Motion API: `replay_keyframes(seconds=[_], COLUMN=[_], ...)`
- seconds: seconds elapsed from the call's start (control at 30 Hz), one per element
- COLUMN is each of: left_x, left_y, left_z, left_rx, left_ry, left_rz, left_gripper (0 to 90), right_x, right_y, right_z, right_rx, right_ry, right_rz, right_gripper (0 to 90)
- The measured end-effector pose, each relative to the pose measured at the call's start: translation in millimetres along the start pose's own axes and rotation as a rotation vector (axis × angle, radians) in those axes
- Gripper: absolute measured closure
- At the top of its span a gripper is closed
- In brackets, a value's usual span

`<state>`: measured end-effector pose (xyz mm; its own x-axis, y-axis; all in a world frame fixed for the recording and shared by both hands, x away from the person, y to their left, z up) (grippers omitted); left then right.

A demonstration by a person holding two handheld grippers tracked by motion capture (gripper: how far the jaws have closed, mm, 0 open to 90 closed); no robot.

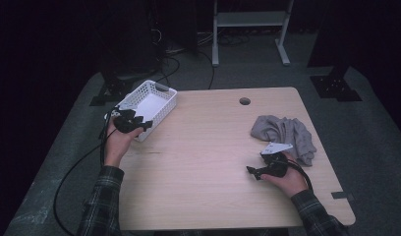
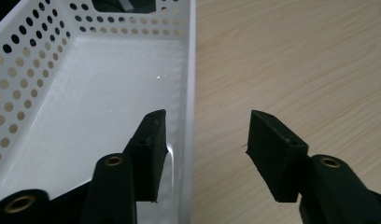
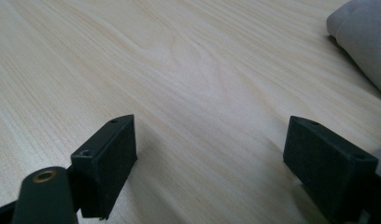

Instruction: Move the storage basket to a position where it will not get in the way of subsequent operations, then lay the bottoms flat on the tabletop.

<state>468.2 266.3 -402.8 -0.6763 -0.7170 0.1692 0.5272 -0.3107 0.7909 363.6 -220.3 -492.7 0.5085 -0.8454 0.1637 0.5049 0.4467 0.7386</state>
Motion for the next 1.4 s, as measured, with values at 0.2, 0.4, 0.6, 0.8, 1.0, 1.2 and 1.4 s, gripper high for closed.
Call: replay_keyframes(seconds=[0.2, 0.4, 0.6, 0.8, 1.0, 1.2, 1.4], left_x=[16.3, 37.5, 62.4, 88.9, 116.0, 129.1, 136.2], left_y=[5.5, 9.3, 2.0, -9.7, -21.1, -40.3, -54.6], left_z=[7.0, 12.8, 7.6, 1.1, -7.7, -19.8, -25.8], left_rx=[0.026, 0.059, 0.02, -0.012, -0.034, -0.083, -0.118], left_ry=[-0.001, -0.023, -0.063, -0.084, -0.109, -0.15, -0.172], left_rz=[-0.006, -0.001, -0.03, -0.067, -0.107, -0.113, -0.118], left_gripper=[39.5, 29.9, 23.1, 19.8, 19.0, 18.4, 18.2], right_x=[0.0, 0.0, 0.0, -0.1, -0.3, -0.7, -0.6], right_y=[0.0, 0.0, 0.0, -0.1, -0.2, -0.3, -0.4], right_z=[0.0, 0.0, 0.1, 0.1, 0.3, 0.6, 0.7], right_rx=[0.0, 0.0, 0.0, 0.0, -0.001, -0.002, -0.002], right_ry=[0.0, -0.001, -0.001, -0.002, -0.003, -0.003, -0.003], right_rz=[0.001, 0.001, 0.001, 0.001, -0.001, -0.005, -0.003], right_gripper=[16.0, 16.0, 16.0, 16.0, 16.0, 16.0, 16.0])
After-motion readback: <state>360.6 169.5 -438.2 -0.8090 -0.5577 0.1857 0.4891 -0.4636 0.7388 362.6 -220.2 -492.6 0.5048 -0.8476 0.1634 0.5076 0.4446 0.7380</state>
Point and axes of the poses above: each handheld gripper's, and its own axes: z roughly backward along the jaws, y roughly out of its top, x roughly to its right, the point moved 1 cm from there along -z, roughly forward along the jaws, and after that the axes turned 15 degrees about -y, right-handed, at the moved point
